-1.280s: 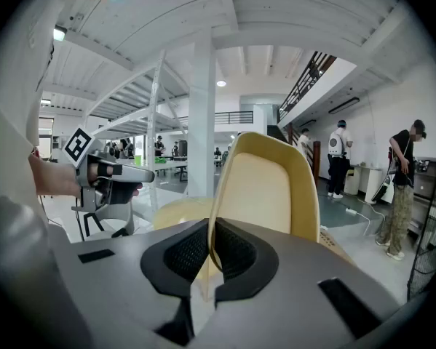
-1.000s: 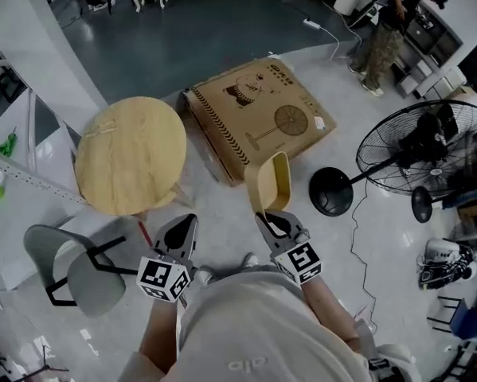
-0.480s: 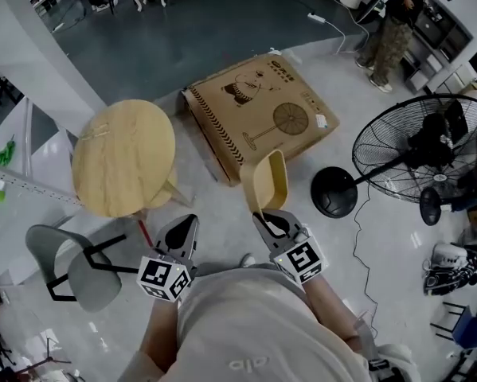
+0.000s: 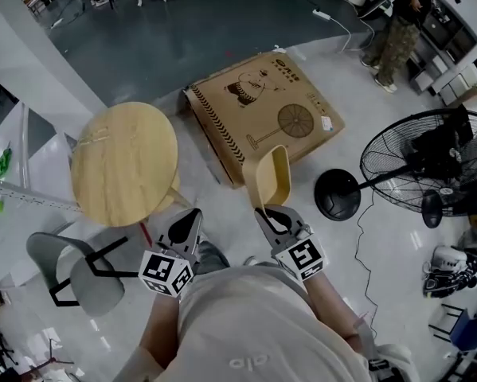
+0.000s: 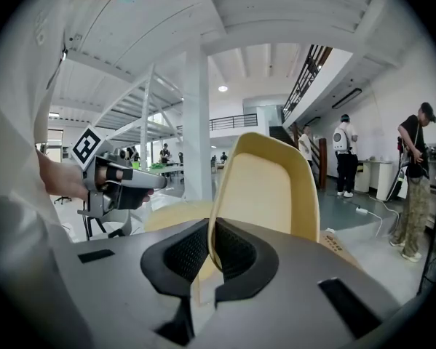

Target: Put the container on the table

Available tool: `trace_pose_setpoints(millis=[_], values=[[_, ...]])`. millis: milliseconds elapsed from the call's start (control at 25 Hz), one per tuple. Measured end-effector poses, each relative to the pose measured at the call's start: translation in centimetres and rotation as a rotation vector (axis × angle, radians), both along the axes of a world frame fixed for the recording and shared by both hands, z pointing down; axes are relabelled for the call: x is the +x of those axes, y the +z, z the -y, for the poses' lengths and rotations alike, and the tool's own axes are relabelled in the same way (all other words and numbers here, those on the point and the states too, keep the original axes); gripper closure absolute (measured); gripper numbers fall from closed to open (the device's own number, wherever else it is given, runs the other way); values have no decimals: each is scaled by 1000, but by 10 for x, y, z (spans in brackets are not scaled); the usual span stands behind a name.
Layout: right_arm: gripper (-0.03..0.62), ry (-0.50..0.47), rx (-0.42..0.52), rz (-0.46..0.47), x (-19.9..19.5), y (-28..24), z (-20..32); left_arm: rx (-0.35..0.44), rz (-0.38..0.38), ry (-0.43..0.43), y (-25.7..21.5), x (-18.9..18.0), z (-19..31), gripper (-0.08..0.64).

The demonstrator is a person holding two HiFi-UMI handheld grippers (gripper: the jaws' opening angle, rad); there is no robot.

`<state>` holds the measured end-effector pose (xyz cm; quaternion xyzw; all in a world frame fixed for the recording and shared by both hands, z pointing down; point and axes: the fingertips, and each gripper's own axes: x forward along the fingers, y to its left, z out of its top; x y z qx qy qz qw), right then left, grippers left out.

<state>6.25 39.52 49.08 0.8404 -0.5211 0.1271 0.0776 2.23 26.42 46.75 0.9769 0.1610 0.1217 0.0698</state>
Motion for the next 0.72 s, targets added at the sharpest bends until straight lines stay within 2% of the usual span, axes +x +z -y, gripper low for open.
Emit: trace_pose_setpoints(millis=[360,720], values=[[551,17,-8,11,53,-9,108,-1,-8,25,-7,50,106,543],[551,-19,-62,5,82,0,228,-21,-4,-13,-1,66,226,543]])
